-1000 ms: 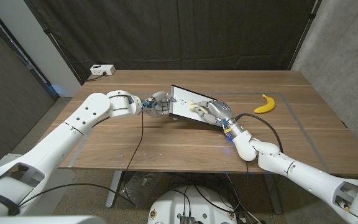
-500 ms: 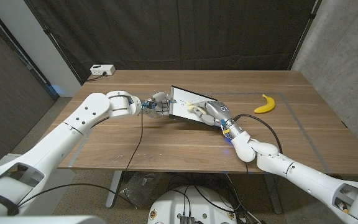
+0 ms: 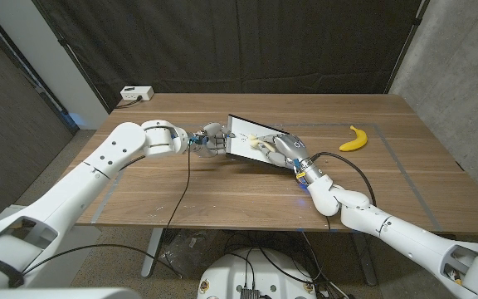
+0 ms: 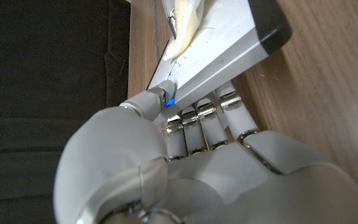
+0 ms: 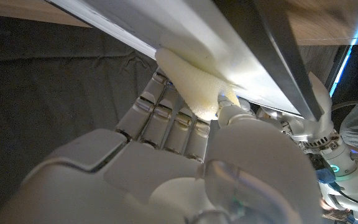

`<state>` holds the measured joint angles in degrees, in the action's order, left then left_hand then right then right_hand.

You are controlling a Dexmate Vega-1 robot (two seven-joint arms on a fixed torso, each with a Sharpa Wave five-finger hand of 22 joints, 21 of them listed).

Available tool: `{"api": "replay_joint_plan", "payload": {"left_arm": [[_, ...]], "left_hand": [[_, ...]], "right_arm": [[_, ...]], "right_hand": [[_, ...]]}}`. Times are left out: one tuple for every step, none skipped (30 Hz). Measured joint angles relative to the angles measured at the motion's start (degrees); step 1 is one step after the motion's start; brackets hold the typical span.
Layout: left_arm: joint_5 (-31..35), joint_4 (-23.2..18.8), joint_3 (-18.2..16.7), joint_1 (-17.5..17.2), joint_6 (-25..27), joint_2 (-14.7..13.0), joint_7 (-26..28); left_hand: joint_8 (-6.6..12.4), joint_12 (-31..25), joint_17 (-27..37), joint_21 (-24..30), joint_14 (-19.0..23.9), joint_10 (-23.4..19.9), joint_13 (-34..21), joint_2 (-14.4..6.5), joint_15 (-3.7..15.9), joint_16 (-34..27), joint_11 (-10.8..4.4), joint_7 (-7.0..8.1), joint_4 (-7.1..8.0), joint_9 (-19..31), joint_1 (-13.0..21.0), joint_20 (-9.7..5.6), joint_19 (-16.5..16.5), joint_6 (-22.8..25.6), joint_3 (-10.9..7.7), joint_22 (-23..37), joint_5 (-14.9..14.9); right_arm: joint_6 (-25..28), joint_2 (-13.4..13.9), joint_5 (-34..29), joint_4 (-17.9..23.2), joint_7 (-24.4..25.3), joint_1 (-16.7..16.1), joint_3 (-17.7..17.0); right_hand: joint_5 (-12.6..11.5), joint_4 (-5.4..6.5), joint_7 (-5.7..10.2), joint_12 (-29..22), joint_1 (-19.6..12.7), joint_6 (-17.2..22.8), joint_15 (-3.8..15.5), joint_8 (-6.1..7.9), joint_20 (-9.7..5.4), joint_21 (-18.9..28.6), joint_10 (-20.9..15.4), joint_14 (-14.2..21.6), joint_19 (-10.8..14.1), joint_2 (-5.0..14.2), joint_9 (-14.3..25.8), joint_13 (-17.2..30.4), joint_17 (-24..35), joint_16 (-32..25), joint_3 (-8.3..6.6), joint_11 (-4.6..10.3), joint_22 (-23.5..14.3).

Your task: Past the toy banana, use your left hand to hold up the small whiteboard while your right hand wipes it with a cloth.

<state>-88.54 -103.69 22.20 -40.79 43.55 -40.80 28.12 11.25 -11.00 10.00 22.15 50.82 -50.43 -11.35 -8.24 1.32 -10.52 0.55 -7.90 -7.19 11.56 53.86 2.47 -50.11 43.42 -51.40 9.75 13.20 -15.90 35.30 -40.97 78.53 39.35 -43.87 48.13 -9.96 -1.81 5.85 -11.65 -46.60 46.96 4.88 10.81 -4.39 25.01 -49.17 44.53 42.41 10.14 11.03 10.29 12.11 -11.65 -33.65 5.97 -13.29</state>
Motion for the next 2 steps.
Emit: {"api": "replay_joint_plan", "payload": {"left_arm": [[-0.01,0.0,0.0,0.0,0.0,0.0,0.0],[-0.01,0.0,0.0,0.0,0.01,0.0,-0.04]], "left_hand": [[-0.01,0.03,0.0,0.0,0.0,0.0,-0.04,0.0,0.0,0.0,0.0,0.0,0.0,0.0,0.0,0.0,0.0,0.0,0.0,0.0,0.0],[-0.05,0.13,0.0,-0.01,0.0,0.0,-0.16,0.0,0.0,0.0,0.0,0.0,0.0,0.0,0.0,0.0,0.0,0.0,0.0,0.0,0.0]], "right_arm": [[0.0,-0.02,0.0,0.0,0.0,0.0,0.01],[0.0,-0.04,0.0,0.0,0.0,0.0,0.03]], "right_hand": [[0.0,0.0,0.0,0.0,0.0,0.0,0.0,0.0,0.0,0.0,0.0,0.0,0.0,0.0,0.0,0.0,0.0,0.0,0.0,0.0,0.0],[0.0,0.0,0.0,0.0,0.0,0.0,0.0,-0.01,0.0,0.03,0.0,0.0,0.0,0.0,0.0,-0.04,0.0,0.0,0.0,0.0,0.0]]}}
